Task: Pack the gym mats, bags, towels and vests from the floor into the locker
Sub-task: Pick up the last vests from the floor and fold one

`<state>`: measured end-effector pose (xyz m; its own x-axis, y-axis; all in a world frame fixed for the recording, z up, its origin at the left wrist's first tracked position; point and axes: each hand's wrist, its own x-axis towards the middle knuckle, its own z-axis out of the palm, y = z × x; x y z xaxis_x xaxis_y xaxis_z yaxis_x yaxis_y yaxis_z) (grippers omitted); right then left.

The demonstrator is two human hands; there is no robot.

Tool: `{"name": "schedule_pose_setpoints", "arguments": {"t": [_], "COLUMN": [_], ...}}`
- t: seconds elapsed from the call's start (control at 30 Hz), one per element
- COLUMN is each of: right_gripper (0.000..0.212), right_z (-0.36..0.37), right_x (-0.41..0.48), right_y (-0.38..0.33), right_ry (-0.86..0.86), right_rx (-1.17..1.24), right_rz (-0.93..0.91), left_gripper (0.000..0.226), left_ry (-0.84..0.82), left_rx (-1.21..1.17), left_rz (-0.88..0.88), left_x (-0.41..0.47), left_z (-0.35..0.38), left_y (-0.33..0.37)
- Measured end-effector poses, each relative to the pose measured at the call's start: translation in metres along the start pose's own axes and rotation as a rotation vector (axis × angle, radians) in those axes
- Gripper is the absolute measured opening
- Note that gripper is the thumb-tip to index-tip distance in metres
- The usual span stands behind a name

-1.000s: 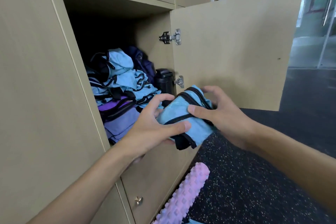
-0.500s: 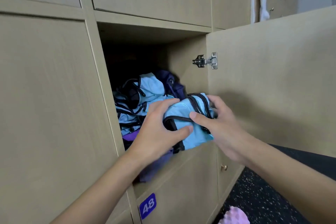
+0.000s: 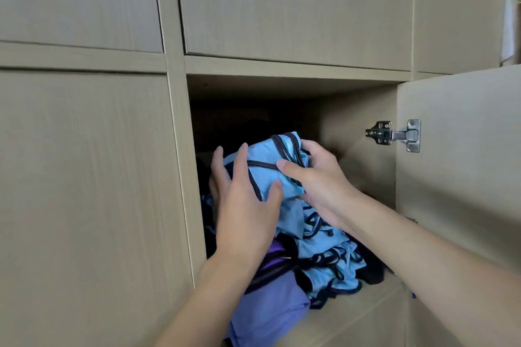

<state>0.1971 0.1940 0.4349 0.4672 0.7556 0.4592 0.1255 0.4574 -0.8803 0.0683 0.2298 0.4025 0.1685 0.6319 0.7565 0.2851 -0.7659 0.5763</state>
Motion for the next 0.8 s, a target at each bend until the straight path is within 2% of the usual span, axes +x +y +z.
{"name": "schedule_pose_setpoints", "arguments": {"t": [0.1,0.17,0.2,0.27,0.3,0.33,0.4,0.47,0.53,0.67,0.8], "right_gripper": [0.040,0.035,0.037,0.047,0.055,0.060,0.066,0.066,0.058,0.053,0.059], "right_z": [0.020,0.031,0.034,0.037,0.037,0.035,0.031,0.027,0.025,0.027,0.032], "right_x": [0.032,0.046,0.051,0.055,0.056,0.056,0.060,0.063,0.066,0.070,0.073], "right_y": [0.007,0.015,0.018,0.029,0.034,0.039,0.048,0.055,0.063,0.084,0.091], "right_ry": [-0.009,-0.067,-0.114,-0.158,-0.142,-0.132,-0.170,-0.282,-0.337,-0.365,-0.384], "right_rx": [0.030,-0.043,-0.252,-0.900,-1.129,-1.213,-1.122,-1.011,-1.056,-1.229,-1.255], "right_rz": [-0.014,-0.005,-0.029,-0.142,-0.233,-0.305,-0.428,-0.504,-0.545,-0.497,-0.440], "left_gripper": [0.068,0.064,0.063,0.062,0.061,0.060,0.059,0.058,0.057,0.057,0.058], "left_ry": [0.129,0.169,0.173,0.165,0.169,0.184,0.234,0.277,0.303,0.343,0.360], "left_rx": [0.038,0.025,0.019,0.041,0.058,0.071,0.124,0.274,0.385,0.480,0.481], "left_rz": [-0.022,-0.113,-0.167,-0.250,-0.262,-0.257,-0.247,-0.297,-0.355,-0.325,-0.317], "left_x": [0.014,0.020,0.021,0.020,0.018,0.016,0.013,0.014,0.016,0.007,0.001], "left_z": [0.006,0.014,0.018,0.027,0.031,0.034,0.040,0.045,0.051,0.063,0.070], "left_y": [-0.004,-0.010,-0.014,-0.025,-0.031,-0.036,-0.047,-0.056,-0.065,-0.084,-0.099]}}
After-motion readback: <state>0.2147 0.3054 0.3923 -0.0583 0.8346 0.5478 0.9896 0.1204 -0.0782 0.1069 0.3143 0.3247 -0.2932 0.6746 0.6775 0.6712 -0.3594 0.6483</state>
